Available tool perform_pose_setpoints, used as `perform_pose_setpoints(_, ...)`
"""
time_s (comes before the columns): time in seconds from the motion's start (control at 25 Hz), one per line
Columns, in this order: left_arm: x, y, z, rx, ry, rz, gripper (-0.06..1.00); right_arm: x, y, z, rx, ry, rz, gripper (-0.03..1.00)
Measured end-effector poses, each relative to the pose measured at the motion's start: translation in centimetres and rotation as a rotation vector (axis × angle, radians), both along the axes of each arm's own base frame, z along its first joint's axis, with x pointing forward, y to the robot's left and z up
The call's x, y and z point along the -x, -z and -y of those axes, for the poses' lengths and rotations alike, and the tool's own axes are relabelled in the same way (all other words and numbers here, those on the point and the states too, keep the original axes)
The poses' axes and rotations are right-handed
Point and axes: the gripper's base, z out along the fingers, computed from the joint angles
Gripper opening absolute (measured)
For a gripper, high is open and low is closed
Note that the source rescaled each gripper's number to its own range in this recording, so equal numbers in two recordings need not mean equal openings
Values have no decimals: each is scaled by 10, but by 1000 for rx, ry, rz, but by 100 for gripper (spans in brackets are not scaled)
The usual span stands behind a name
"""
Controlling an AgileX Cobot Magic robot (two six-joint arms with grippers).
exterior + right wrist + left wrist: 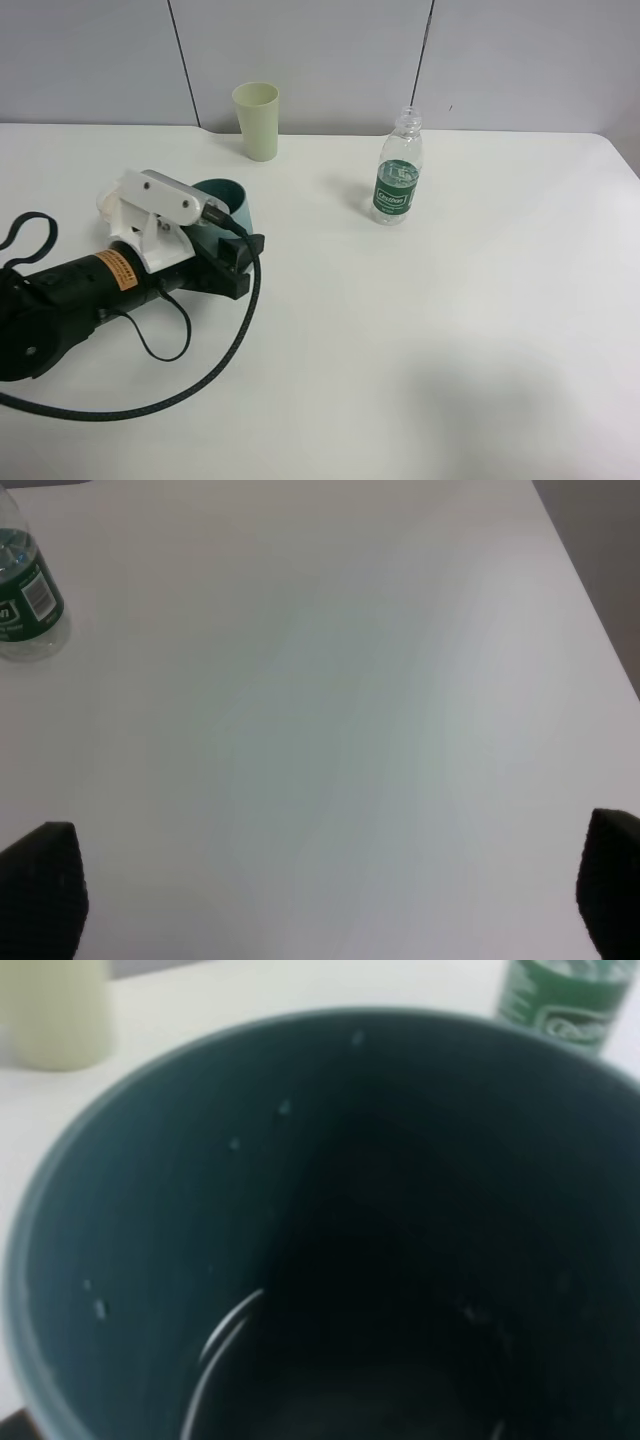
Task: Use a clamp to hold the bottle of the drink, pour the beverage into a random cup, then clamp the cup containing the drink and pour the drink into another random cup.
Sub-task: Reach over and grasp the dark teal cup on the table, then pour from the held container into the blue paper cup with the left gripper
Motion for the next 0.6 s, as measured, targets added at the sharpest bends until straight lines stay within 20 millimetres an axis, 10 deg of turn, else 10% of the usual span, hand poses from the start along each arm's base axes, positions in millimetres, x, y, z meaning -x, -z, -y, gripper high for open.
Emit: perform_pose_setpoints(0.6, 37, -9, -55, -5, -247, -22, 2, 0, 0, 0, 0, 0, 0, 100)
